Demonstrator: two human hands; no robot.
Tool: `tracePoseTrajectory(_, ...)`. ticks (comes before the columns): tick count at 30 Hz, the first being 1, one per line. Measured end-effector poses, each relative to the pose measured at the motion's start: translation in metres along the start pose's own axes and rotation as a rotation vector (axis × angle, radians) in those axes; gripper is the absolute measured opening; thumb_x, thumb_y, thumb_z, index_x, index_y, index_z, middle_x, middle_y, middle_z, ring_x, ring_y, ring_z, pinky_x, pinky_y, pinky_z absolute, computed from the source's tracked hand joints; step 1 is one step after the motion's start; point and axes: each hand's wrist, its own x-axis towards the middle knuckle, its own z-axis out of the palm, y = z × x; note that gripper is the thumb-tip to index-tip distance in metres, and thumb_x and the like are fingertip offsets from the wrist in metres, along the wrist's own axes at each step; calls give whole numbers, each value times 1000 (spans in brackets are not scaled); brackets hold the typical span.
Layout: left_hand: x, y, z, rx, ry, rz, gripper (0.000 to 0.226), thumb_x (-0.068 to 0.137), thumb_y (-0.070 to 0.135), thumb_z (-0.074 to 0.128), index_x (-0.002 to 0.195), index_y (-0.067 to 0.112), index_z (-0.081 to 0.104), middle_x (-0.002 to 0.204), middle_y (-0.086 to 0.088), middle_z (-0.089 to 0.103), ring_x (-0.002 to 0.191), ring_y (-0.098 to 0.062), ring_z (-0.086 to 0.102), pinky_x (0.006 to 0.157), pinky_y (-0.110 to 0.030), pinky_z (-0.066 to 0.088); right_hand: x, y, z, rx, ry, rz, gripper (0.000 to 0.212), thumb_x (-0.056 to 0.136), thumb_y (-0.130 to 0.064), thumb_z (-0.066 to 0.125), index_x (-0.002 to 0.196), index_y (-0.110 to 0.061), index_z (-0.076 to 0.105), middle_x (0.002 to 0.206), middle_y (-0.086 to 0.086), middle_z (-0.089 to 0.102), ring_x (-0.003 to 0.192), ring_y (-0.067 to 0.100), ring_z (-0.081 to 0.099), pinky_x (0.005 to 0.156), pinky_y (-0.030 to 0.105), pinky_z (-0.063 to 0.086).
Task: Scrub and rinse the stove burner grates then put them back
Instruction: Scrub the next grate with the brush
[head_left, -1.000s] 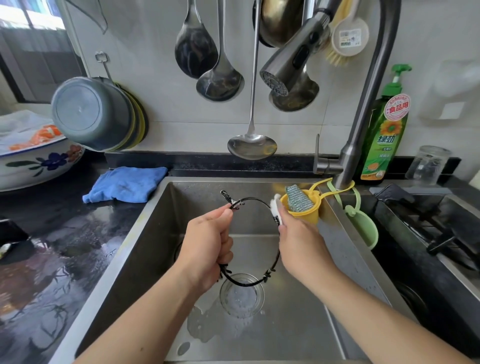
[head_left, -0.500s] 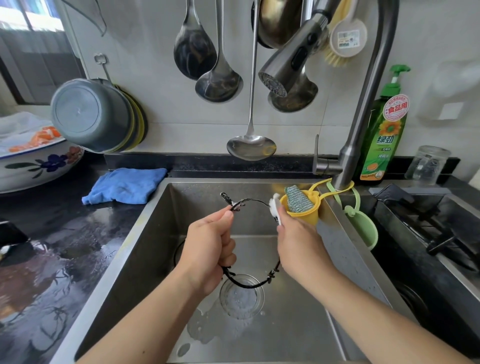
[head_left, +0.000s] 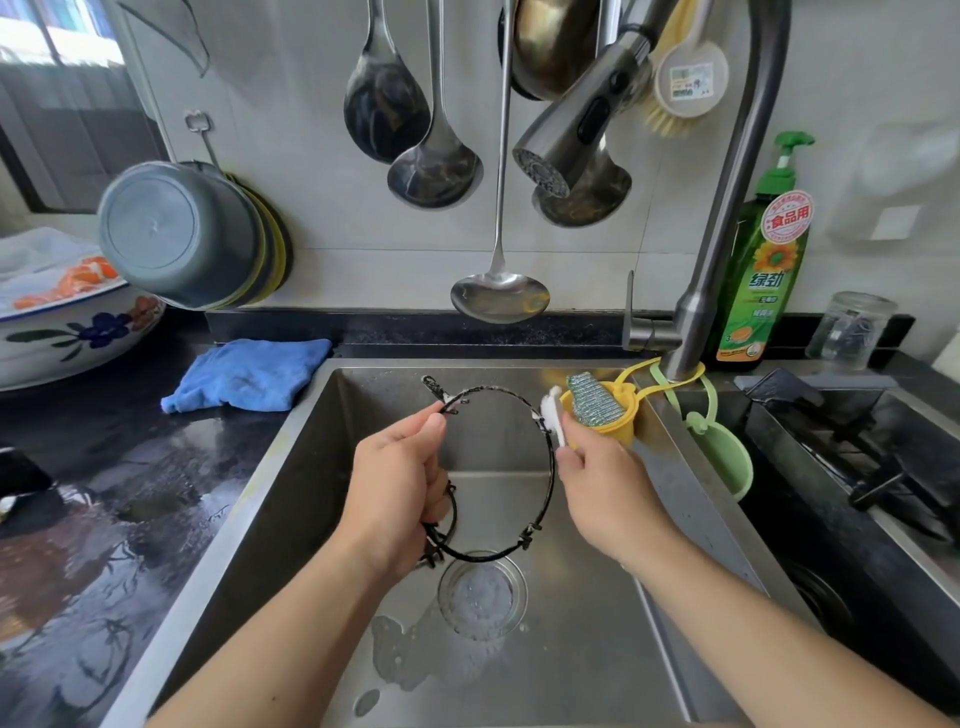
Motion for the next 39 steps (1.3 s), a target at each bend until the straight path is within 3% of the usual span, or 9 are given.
tracePoseTrajectory(11,9,-2,-12,-255,21,-96,28,107,17,40,119,11,64,59,5,17,47,-9,17,44,-23,18,6,5,-6,650,-81,119,19,104,-23,53,123,-22,52,91,2,75,44,13,32,43,28,30)
tracePoseTrajectory(17,21,-18,-19,390,248,-147,29,95,7,49,114,12,70,76,2,61,64,-16,55,57,-27,43,9,7,-12,414,29,-147,12,102,-15,53,96,-22,60,68,0,59,50,7,46,49,22,38)
tracePoseTrajectory(19,20,-16,-23,721,275,-12,32,92,17,54,121,24,67,109,0,65,89,-19,65,67,-31,51,7,4,-12,325,20,-236,13,102,-18,54,96,-28,58,75,6,64,65,25,55,62,41,48)
tracePoseTrajectory(22,16,-10,-20,819,161,213,37,96,26,56,132,33,62,134,9,52,124,-13,51,102,-30,41,4,3,-11,265,-25,-283,13,101,-20,55,94,-32,57,82,8,65,77,31,58,74,50,51)
tracePoseTrajectory(26,11,-8,-15,860,-7,360,36,103,36,53,139,38,59,142,16,48,138,-3,38,117,-29,30,5,7,-16,281,-159,-287,15,101,-14,55,99,-28,60,71,-8,63,69,8,56,72,30,49)
tracePoseTrajectory(29,10,-8,-18,866,-88,338,34,105,36,50,138,37,59,133,21,55,127,7,45,107,-16,34,5,8,-15,341,-269,-314,14,101,-7,55,103,-20,61,66,-10,58,66,5,52,70,16,44)
tracePoseTrajectory(33,8,-8,-18,856,-232,288,29,105,33,53,103,11,72,68,10,52,58,-4,45,60,-21,40,5,8,-14,343,-291,-335,17,100,-8,58,106,-22,65,66,-5,60,69,7,55,72,18,45)
tracePoseTrajectory(36,6,-6,-14,742,-262,177,39,106,29,54,100,-8,65,55,11,34,48,-6,27,48,-15,27,8,14,-15,289,-260,-270,21,99,-17,61,110,-33,68,78,-6,72,83,5,65,83,22,49)
tracePoseTrajectory(39,1,0,-7,740,-208,117,22,104,22,57,108,10,76,45,24,53,39,7,44,49,-7,43,7,14,-14,88,-152,-286,24,103,-31,52,106,-19,72,89,-3,67,87,9,59,83,32,49)
